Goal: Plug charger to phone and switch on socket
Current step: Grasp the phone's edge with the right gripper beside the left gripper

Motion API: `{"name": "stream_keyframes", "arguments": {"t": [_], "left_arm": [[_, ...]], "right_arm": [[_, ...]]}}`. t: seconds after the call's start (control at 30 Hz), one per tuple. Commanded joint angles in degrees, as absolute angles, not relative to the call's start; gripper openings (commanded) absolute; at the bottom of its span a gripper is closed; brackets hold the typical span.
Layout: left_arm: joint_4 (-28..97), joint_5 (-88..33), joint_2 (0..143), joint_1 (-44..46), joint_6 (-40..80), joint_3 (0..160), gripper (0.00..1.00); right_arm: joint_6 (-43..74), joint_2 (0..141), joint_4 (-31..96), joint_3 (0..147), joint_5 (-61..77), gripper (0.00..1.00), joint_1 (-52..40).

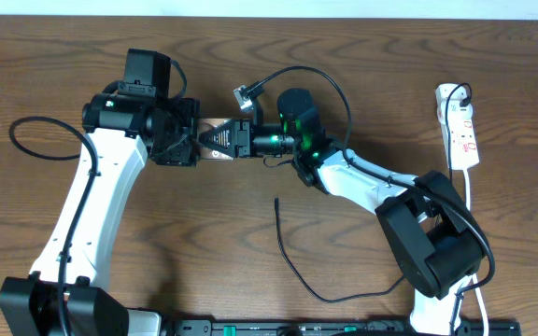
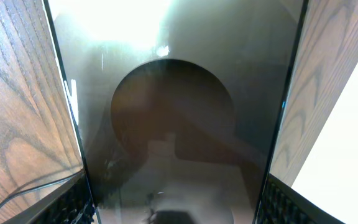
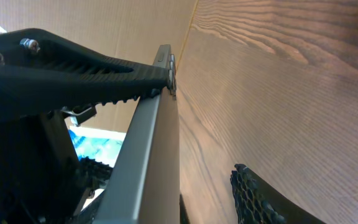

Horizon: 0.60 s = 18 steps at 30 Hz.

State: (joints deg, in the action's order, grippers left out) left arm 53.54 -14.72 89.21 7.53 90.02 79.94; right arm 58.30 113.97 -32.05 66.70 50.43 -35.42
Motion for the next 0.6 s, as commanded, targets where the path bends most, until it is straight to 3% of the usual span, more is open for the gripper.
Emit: {"name": "stream_keyframes", "arguments": {"t": [0.0,0.27,0.57], "left_arm": [[53.3,-15.2,89.7,8.4,90.3,80.0,0.07],[52.9,-14.7,89.7,9.3,90.3,80.0,0.07],[52.9,-14.4,89.7,9.3,90.3,80.0,0.08]], "right_arm": [[60.7,113.9,-32.2,67.7,50.0,0.49,-35.7],[60.6,113.9,-32.2,67.7,50.0,0.45,-36.1],[60.7,113.9,-32.2,67.7,50.0,0.32,-36.1]]}}
